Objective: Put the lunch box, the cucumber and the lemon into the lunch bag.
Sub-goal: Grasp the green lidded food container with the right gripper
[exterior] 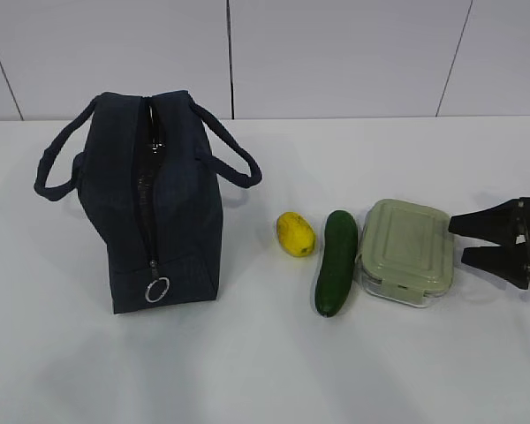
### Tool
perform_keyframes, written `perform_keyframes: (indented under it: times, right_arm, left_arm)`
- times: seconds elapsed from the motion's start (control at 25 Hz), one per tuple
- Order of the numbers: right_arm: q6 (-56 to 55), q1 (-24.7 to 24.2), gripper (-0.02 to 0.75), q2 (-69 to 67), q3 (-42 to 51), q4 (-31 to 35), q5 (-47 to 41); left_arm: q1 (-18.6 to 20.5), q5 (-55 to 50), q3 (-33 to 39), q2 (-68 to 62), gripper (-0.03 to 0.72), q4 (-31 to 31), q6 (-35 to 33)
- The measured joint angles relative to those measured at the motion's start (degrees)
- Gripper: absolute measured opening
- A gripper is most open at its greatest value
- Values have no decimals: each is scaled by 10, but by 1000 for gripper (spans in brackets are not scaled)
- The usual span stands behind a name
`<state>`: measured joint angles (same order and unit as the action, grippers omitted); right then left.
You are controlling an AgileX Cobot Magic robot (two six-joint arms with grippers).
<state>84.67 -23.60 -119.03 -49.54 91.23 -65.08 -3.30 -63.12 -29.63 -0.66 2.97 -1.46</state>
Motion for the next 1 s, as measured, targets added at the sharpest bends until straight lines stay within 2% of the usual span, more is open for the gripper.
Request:
perform_keyframes:
  times: [1.0]
  right_arm:
    - [-18,1,568,-15,-9,1,-2]
  left_arm:
    - [0,0,0,0,246,0,0]
